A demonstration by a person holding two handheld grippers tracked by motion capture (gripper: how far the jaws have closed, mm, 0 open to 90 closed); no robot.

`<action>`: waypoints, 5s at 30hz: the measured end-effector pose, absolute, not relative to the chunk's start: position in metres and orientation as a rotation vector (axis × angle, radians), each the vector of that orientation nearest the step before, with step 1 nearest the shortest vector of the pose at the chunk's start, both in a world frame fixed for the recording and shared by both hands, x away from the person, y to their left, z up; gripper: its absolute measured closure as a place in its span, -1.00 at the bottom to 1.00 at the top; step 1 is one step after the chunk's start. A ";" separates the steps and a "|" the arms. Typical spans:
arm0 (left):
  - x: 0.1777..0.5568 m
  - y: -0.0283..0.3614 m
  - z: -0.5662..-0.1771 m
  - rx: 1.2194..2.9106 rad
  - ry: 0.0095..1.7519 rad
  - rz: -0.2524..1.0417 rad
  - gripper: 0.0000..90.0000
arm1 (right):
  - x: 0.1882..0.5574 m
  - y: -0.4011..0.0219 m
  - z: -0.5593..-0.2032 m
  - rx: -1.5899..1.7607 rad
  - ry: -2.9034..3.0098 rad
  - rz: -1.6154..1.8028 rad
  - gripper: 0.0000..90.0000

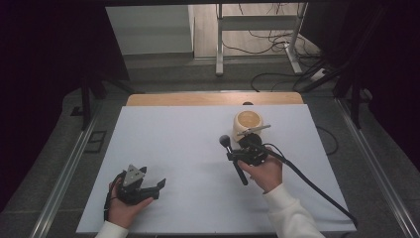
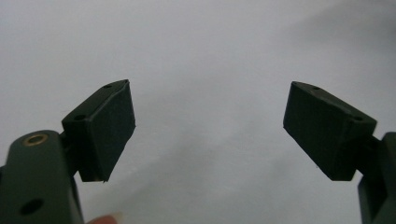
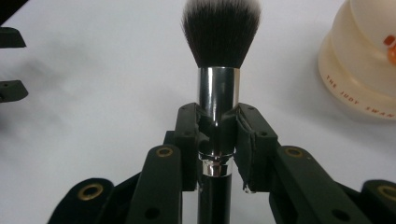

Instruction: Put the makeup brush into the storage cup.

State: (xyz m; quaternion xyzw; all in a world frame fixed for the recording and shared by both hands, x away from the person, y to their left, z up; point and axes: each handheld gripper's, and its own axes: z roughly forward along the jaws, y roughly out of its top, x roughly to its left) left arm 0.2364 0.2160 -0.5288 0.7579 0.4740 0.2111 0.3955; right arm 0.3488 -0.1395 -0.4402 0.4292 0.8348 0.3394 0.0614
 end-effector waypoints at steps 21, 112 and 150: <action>0.238 0.219 -0.531 1.935 1.203 0.526 -0.61 | 0.350 -0.156 -0.420 1.204 2.467 1.250 0.59; 0.235 0.222 -0.533 1.940 1.204 0.508 -0.61 | 0.397 -0.204 -0.367 1.257 1.998 1.623 0.59; 0.235 0.224 -0.532 1.932 1.200 0.498 -0.61 | 0.447 -0.200 -0.379 1.241 1.906 1.591 0.59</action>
